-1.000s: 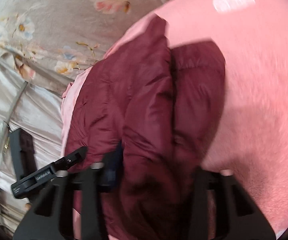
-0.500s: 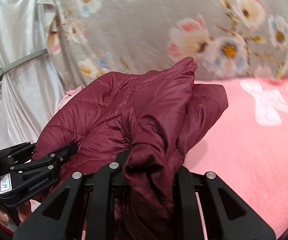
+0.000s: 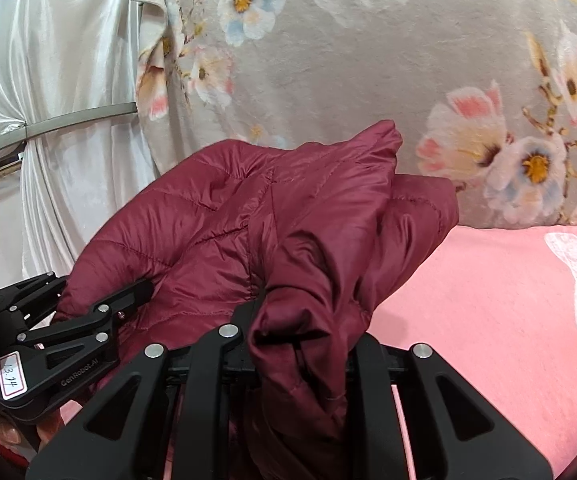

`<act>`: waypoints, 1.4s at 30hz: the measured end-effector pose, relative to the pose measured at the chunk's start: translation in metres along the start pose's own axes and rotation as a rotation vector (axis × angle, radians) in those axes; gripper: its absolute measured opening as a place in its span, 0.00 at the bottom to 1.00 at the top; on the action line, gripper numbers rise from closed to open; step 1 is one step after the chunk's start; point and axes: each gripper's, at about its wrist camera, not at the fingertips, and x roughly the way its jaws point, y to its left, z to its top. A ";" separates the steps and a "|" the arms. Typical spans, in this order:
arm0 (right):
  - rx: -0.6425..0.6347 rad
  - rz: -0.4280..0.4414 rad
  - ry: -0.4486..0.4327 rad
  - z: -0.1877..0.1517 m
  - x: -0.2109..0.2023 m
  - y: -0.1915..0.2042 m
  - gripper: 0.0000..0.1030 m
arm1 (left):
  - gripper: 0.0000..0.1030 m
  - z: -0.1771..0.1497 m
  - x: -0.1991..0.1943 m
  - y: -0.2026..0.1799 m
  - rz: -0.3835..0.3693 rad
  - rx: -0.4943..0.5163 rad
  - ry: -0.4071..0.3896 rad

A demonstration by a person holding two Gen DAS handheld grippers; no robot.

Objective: Fold large clothes

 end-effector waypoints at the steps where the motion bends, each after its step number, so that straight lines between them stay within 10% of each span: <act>1: -0.004 -0.004 0.007 -0.002 0.007 -0.001 0.14 | 0.35 0.000 0.005 0.001 -0.001 0.001 0.001; 14: 0.096 -0.018 0.248 -0.068 0.095 -0.041 0.22 | 0.43 -0.067 0.107 0.002 -0.051 -0.040 0.156; 25: 0.173 -0.118 0.256 -0.064 0.029 -0.070 0.54 | 0.66 -0.064 0.079 0.017 0.047 -0.073 0.326; 27: 0.199 -0.131 0.231 -0.058 0.012 -0.074 0.48 | 0.66 -0.063 0.071 0.017 0.080 -0.077 0.374; 30: 0.191 -0.118 0.229 -0.043 -0.001 -0.064 0.12 | 0.66 -0.060 0.062 0.015 0.119 -0.096 0.424; 42: 0.028 -0.212 0.322 -0.059 0.039 -0.015 0.10 | 0.67 -0.068 0.068 -0.005 0.206 -0.155 0.452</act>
